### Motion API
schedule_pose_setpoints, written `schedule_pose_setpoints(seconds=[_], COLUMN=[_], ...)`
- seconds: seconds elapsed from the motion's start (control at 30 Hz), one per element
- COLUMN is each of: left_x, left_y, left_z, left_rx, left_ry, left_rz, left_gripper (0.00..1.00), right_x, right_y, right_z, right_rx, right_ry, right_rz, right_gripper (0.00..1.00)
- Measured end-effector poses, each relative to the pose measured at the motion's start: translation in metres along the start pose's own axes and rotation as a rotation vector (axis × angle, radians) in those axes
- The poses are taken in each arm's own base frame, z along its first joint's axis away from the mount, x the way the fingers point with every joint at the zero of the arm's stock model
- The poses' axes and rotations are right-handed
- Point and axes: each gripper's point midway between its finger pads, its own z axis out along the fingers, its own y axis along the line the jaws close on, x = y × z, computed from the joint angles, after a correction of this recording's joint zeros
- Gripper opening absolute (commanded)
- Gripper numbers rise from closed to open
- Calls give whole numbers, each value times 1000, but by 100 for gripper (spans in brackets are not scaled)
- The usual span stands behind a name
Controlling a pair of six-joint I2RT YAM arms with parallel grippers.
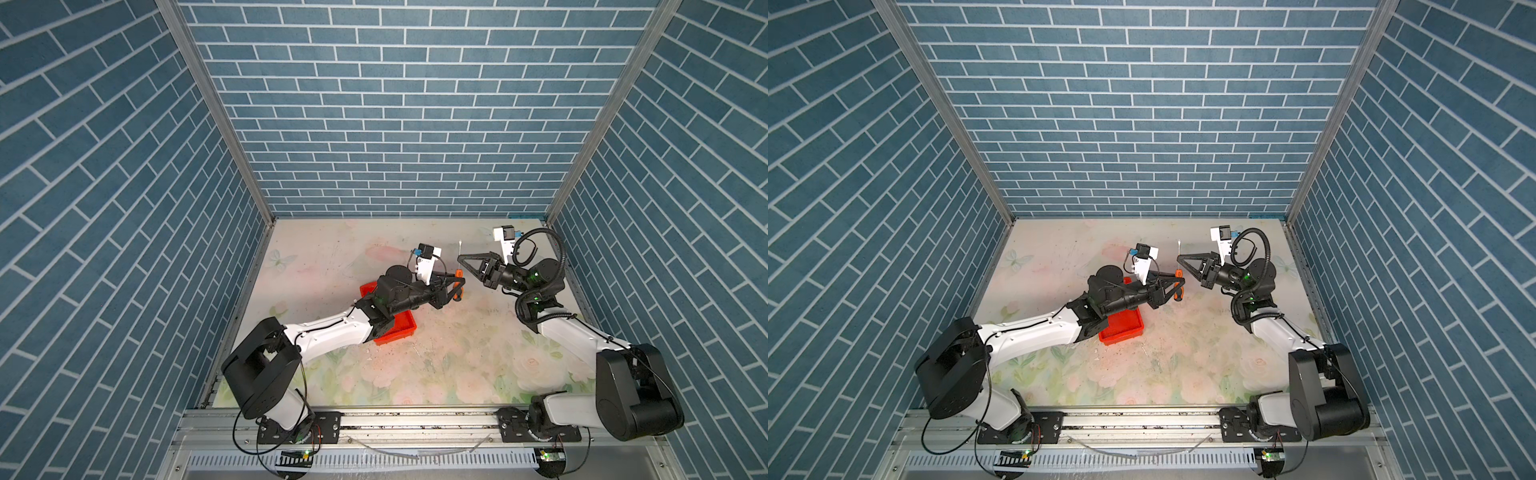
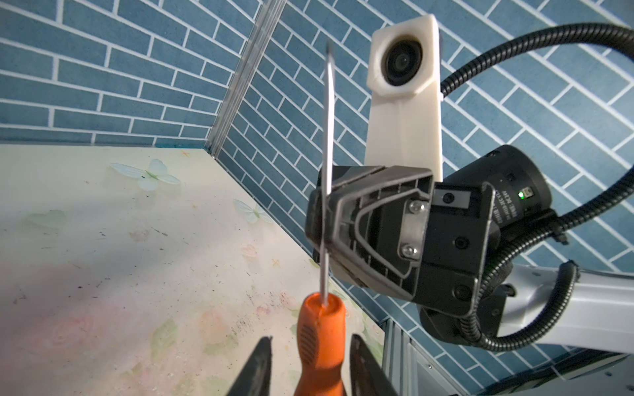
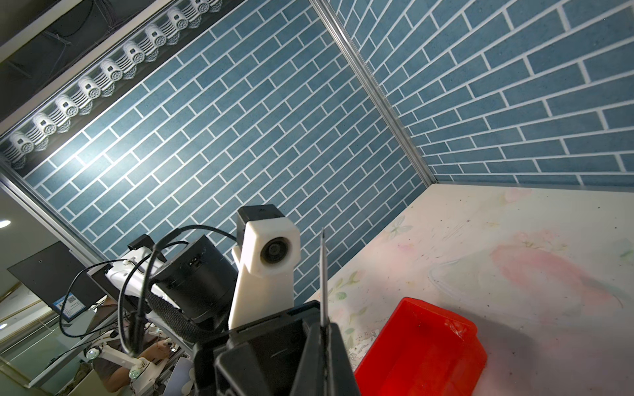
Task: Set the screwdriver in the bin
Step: 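Lift the screwdriver with the right gripper and pass it into the left gripper, then carry the screwdriver over the red bin with the left gripper while the right withdraws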
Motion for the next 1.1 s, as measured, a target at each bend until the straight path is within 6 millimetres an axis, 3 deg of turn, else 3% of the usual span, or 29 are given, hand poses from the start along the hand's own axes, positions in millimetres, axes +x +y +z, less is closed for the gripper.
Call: schedule_pose_setpoints(seconds=[0.57, 0.6, 0.67, 0.73, 0.93, 1.1], left_x=[0, 0, 0, -1, -14, -24], left_y=[2, 2, 5, 10, 38, 67], left_z=[0, 0, -1, -3, -31, -63], left_rx=[-5, -8, -19, -43, -186, -384], left_ry=[1, 0, -4, -15, -76, -107], left_rz=[6, 6, 12, 17, 13, -14], left_gripper=[0, 0, 0, 0, 0, 0], right_x=[5, 5, 5, 5, 4, 17], right_y=[-4, -4, -5, -6, -2, -1], right_z=[1, 1, 1, 0, -2, -1], right_rx=[-2, 0, 5, 13, 47, 127], right_ry=[20, 21, 20, 18, 14, 64], right_rz=[25, 27, 33, 36, -13, -85], right_gripper=[0, 9, 37, 54, 78, 92])
